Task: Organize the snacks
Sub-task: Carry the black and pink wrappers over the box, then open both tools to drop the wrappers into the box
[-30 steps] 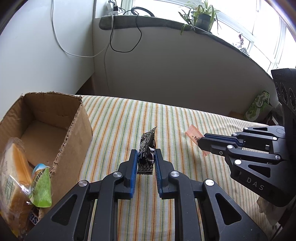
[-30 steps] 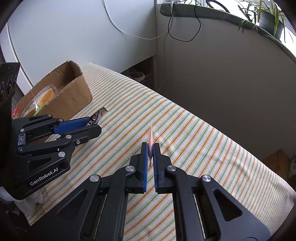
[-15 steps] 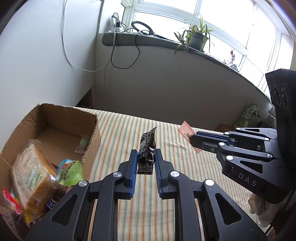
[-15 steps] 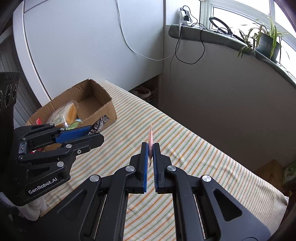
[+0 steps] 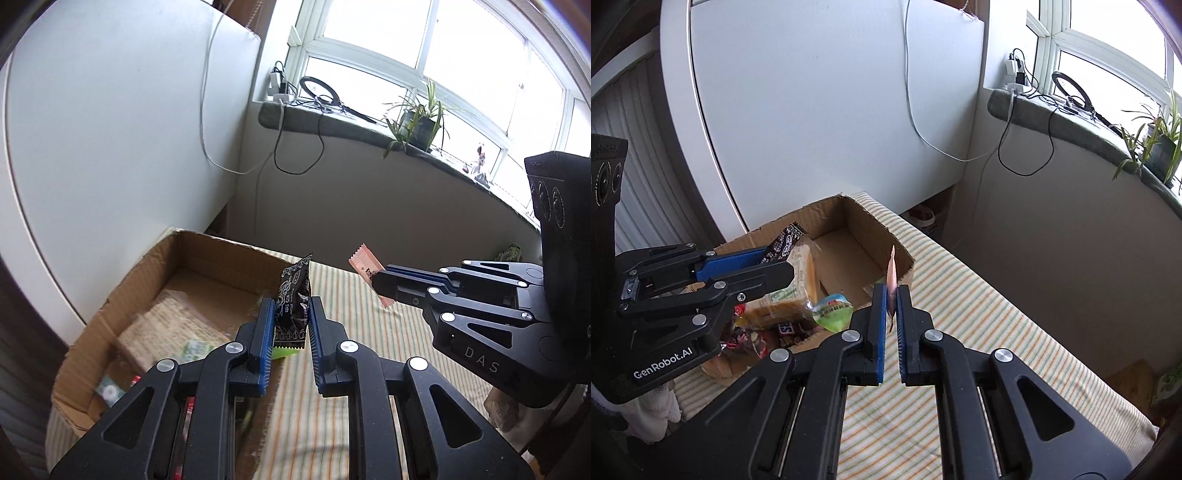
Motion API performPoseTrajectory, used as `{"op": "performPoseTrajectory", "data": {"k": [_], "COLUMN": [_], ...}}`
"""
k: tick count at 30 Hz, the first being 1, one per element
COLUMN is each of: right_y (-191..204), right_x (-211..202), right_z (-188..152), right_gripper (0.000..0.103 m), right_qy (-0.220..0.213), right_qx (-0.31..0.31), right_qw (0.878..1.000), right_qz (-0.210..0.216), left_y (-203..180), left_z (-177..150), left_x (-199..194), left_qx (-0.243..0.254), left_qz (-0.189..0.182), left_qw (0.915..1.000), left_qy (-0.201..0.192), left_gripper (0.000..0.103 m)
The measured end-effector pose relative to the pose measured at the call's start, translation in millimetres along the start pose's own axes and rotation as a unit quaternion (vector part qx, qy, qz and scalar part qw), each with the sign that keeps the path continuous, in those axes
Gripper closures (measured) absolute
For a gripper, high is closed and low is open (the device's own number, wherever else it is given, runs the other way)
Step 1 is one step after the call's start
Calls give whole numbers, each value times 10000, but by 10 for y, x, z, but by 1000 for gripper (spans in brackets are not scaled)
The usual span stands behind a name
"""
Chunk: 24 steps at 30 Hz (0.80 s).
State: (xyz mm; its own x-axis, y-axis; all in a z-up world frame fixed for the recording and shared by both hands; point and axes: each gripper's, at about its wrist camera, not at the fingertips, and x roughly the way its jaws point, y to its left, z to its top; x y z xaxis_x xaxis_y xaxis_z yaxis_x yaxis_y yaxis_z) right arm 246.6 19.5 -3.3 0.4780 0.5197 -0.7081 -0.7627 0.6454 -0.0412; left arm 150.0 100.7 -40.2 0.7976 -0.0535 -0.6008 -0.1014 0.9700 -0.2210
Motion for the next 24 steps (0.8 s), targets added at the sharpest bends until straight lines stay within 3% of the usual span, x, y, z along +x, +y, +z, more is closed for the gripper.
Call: {"op": "performPoseTrajectory", "data": {"k": [11, 24], "right_y": [267, 352], "right_x": [389, 702], "right_z": [256, 295], "right_gripper": [98, 98], "right_qy": [132, 312], "right_qx": [0, 37], "right_qw": [9997, 9989], "right_qz": [224, 350], "left_y": [564, 710], "left_z": [163, 110], "left_x": [-17, 23], "left_qx": [-280, -273], "left_qz": [238, 402], "left_qw": [9993, 9988], "left_qy": [-23, 36], "left_gripper": [86, 86]}}
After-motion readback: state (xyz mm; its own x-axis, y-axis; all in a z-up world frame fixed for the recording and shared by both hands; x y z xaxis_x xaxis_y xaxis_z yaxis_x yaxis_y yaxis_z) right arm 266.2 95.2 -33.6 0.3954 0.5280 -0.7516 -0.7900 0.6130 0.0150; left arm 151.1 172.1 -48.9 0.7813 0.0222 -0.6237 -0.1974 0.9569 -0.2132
